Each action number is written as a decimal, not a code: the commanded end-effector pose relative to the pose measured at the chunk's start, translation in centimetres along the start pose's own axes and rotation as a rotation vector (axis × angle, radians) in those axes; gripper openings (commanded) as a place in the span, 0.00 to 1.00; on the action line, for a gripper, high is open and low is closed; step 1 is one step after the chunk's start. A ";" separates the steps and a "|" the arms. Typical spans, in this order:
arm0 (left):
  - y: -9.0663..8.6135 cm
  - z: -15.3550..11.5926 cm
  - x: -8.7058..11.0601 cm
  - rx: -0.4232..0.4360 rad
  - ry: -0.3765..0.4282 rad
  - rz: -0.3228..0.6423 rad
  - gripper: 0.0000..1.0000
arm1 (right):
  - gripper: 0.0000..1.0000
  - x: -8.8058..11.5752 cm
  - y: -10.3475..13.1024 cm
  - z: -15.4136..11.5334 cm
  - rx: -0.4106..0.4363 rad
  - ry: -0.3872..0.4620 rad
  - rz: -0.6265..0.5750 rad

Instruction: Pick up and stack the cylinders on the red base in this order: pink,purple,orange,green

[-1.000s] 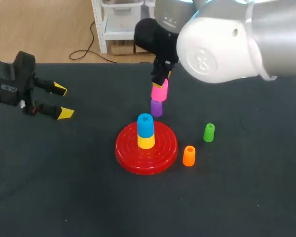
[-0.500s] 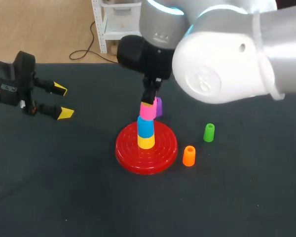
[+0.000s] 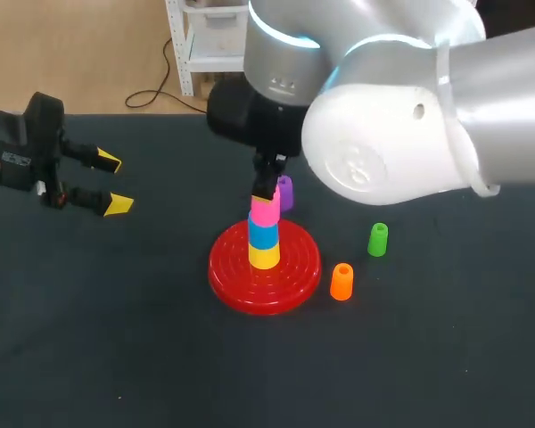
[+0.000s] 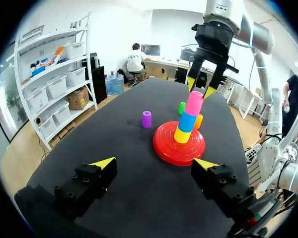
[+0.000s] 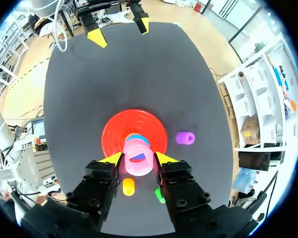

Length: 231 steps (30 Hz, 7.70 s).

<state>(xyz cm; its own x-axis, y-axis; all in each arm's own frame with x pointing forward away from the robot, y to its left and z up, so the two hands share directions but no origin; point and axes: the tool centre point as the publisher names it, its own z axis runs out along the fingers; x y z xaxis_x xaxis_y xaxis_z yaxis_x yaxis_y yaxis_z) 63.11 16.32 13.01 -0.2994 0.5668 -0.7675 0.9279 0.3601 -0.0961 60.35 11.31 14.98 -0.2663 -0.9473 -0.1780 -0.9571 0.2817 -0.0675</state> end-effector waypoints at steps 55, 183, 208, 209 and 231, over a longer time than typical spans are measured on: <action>0.0 0.0 0.1 -0.001 -0.005 0.002 1.00 | 1.00 -1.0 -6.9 -2.4 0.030 -0.121 0.213; 0.0 0.0 0.1 -0.001 -0.005 0.002 1.00 | 0.00 -0.9 -8.8 -5.9 -0.051 -0.037 0.147; 0.0 0.0 0.1 -0.001 -0.005 0.002 1.00 | 0.00 -1.3 -2.0 -6.7 -0.074 0.161 -0.127; 0.0 0.0 0.1 -0.001 -0.005 0.002 1.00 | 0.00 -1.2 -1.7 -6.7 -0.078 0.157 -0.133; 0.0 0.0 0.1 -0.001 -0.005 0.002 1.00 | 0.00 -0.9 0.1 -4.4 -0.105 0.155 -0.207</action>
<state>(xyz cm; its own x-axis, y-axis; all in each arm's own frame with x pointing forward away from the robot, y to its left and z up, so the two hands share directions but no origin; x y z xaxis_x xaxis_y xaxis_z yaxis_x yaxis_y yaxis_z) 63.11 16.32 13.01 -0.2994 0.5667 -0.7676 0.9279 0.3602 -0.0961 59.96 11.42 19.77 -0.0693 -0.9974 -0.0188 -0.9974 0.0689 0.0197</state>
